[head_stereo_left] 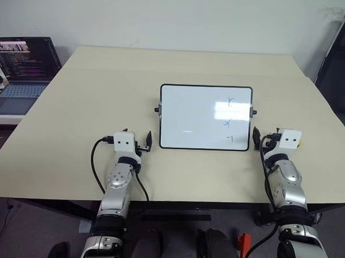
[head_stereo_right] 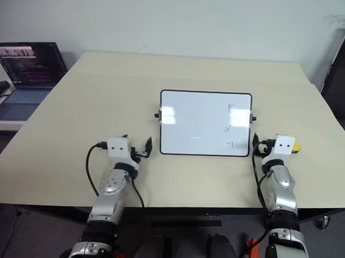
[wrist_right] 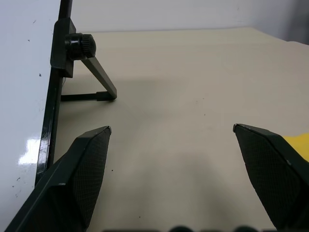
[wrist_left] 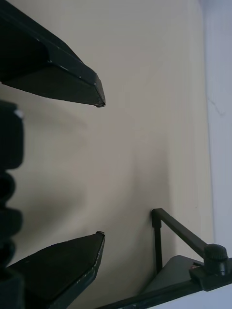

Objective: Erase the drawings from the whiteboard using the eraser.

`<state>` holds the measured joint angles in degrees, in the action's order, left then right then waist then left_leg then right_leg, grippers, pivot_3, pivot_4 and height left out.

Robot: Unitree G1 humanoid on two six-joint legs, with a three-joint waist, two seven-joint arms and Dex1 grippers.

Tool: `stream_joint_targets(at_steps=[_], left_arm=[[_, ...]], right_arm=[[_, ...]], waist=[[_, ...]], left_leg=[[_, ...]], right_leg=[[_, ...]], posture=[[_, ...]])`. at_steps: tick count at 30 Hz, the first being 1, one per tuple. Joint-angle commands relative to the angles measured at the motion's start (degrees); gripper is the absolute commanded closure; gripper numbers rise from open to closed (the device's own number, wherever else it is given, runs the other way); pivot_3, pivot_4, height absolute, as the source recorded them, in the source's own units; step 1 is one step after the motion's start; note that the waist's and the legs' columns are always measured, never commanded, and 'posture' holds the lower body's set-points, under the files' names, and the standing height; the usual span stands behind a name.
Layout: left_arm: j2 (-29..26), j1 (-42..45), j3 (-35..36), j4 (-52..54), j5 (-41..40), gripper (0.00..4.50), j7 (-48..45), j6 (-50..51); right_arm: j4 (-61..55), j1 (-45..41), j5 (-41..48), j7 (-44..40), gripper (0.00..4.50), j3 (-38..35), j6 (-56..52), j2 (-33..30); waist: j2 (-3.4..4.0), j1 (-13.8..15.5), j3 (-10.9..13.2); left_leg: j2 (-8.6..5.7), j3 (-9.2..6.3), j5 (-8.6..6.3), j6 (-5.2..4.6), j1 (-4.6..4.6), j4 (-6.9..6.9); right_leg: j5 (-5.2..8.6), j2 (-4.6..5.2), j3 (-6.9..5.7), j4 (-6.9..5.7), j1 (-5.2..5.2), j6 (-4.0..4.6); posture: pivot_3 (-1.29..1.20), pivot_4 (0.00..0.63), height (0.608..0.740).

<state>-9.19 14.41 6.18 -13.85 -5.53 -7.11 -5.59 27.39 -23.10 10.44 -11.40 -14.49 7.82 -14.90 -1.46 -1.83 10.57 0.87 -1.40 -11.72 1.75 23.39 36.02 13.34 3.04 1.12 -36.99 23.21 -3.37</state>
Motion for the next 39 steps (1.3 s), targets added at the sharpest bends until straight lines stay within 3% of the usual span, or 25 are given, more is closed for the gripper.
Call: stream_joint_targets(at_steps=[1, 7, 13, 19, 28, 33, 39], left_arm=[[-5.83, 0.41, 5.43, 7.83, -8.42, 0.00, -8.17, 1.54], [-14.35, 7.41, 4.27, 11.89, -18.30, 0.00, -22.61, 14.08], [-17.98, 10.03, -1.18, 21.56, -29.58, 0.00, -36.81, 29.00], [-18.60, 12.25, -10.18, 26.65, -31.46, 0.00, -41.52, 39.79], [-14.53, 16.04, -14.83, 22.32, -26.67, 0.00, -42.56, 37.87], [-13.04, 16.37, -16.15, 21.08, -25.14, 0.00, -44.09, 36.94], [-12.09, 17.25, -16.40, 19.05, -23.57, 0.00, -45.66, 36.05]], right_arm=[[-4.67, 1.46, 1.79, -0.58, 0.05, -1.67, -0.14, -1.24], [-4.28, 1.67, 2.07, -1.30, 0.05, -2.14, -0.84, -3.39], [-5.08, 2.28, 2.28, -1.34, 0.05, -2.23, -0.97, -4.04], [-8.73, 4.07, 2.62, -0.83, 0.05, -2.58, -2.39, -4.49], [-13.21, 5.33, 3.77, -1.47, 0.05, -4.31, -8.80, -7.94], [-11.60, -0.31, 9.82, -8.59, 0.05, -6.88, -25.36, -18.19], [1.08, -7.02, 10.19, -20.66, 0.05, -4.44, -31.21, -26.35]], waist=[[0.00, -0.01, 0.00], [0.00, 0.44, 0.00], [0.00, -0.02, 0.00], [0.01, -0.15, 0.00], [0.00, -0.04, 0.00], [0.10, -0.01, 0.06], [0.11, -0.05, 0.07]], left_leg=[[0.02, 0.00, 0.00, 0.00, 0.00, -0.01], [-0.01, -0.05, 0.00, 0.00, 0.01, 0.03], [-0.03, -0.03, 0.00, 0.00, 0.05, -0.04], [0.01, -0.08, 0.00, -0.01, 0.01, -0.07], [-0.02, -0.04, 0.00, -0.01, 0.02, -0.03], [-0.03, -0.02, 0.00, -0.01, 0.03, 0.00], [-0.04, -0.04, 0.00, -0.02, 0.03, 0.00]], right_leg=[[0.01, 0.00, -0.01, -0.01, 0.01, 0.02], [0.03, 0.01, -0.07, 0.00, -0.04, 0.04], [0.03, 0.03, -0.04, 0.04, 0.01, 0.07], [0.13, -0.01, -0.06, -0.04, 0.03, 0.08], [0.13, 0.00, -0.02, -0.01, 0.00, 0.07], [0.12, 0.01, 0.01, -0.01, 0.02, 0.06], [0.13, 0.00, -0.05, 0.02, -0.01, 0.07]], posture=[[0.00, 0.150, 0.740], [0.00, 0.150, 0.740], [0.00, 0.150, 0.740], [0.00, 0.150, 0.740], [0.00, 0.150, 0.740], [0.00, 0.150, 0.740], [0.00, 0.150, 0.740]])
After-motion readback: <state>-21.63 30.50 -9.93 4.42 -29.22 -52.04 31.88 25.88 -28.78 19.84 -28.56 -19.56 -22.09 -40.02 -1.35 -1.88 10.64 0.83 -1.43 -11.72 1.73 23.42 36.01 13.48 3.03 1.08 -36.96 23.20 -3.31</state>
